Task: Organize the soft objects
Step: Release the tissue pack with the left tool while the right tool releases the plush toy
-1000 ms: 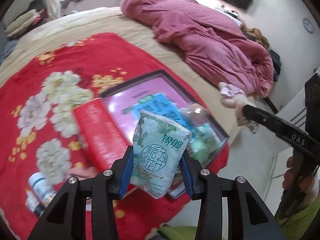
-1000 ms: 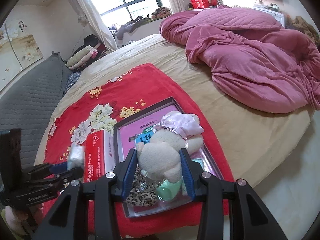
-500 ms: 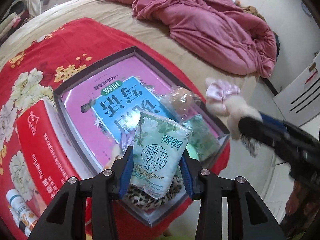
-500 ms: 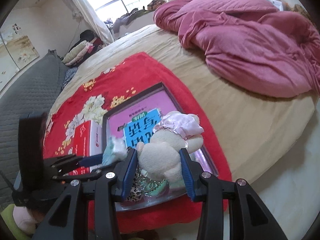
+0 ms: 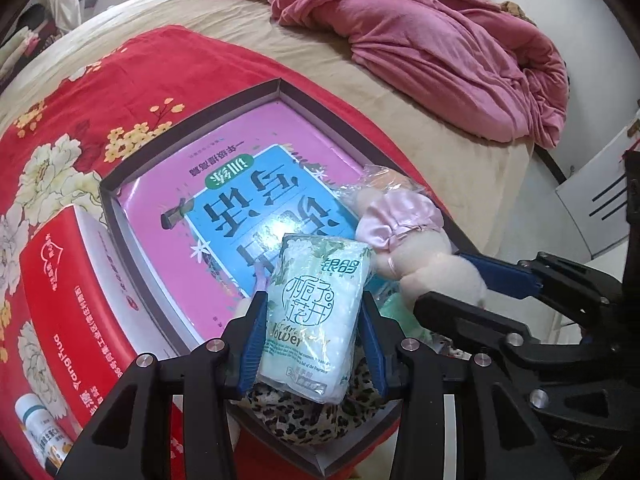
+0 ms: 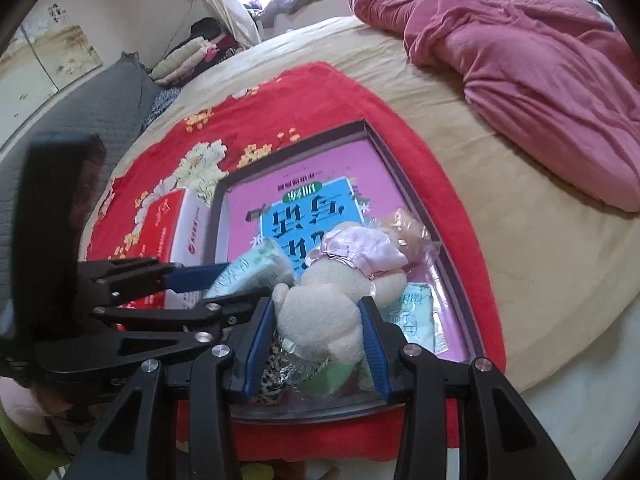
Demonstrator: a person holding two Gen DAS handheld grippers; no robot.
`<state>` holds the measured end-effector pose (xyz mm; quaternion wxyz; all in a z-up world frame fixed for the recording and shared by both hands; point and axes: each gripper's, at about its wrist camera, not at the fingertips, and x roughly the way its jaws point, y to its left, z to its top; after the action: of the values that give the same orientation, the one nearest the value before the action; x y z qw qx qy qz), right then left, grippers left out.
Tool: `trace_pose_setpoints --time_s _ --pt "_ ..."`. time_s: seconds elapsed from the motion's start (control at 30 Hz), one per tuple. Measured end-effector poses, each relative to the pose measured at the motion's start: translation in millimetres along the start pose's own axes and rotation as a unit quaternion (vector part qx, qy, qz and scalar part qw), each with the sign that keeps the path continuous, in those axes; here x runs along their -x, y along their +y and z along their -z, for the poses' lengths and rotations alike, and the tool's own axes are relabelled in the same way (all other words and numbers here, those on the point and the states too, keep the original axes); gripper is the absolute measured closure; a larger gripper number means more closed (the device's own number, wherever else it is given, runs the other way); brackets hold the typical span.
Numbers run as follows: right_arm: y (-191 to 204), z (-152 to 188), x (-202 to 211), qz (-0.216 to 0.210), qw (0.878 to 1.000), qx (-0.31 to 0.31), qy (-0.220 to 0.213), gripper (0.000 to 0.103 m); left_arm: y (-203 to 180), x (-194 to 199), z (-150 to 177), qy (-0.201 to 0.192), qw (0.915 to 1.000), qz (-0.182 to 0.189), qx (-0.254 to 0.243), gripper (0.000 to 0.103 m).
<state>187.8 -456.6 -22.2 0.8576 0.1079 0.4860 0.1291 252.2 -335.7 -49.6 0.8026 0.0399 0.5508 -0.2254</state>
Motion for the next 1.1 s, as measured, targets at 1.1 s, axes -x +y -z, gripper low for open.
trace_pose_setpoints --time_s 1.1 --pt "-19.2 -4.3 58.3 0.007 0.998 -0.038 -0.054 0.040 -4.1 8.0 0.9 0.004 1.0000 0.005 0.003 0.038"
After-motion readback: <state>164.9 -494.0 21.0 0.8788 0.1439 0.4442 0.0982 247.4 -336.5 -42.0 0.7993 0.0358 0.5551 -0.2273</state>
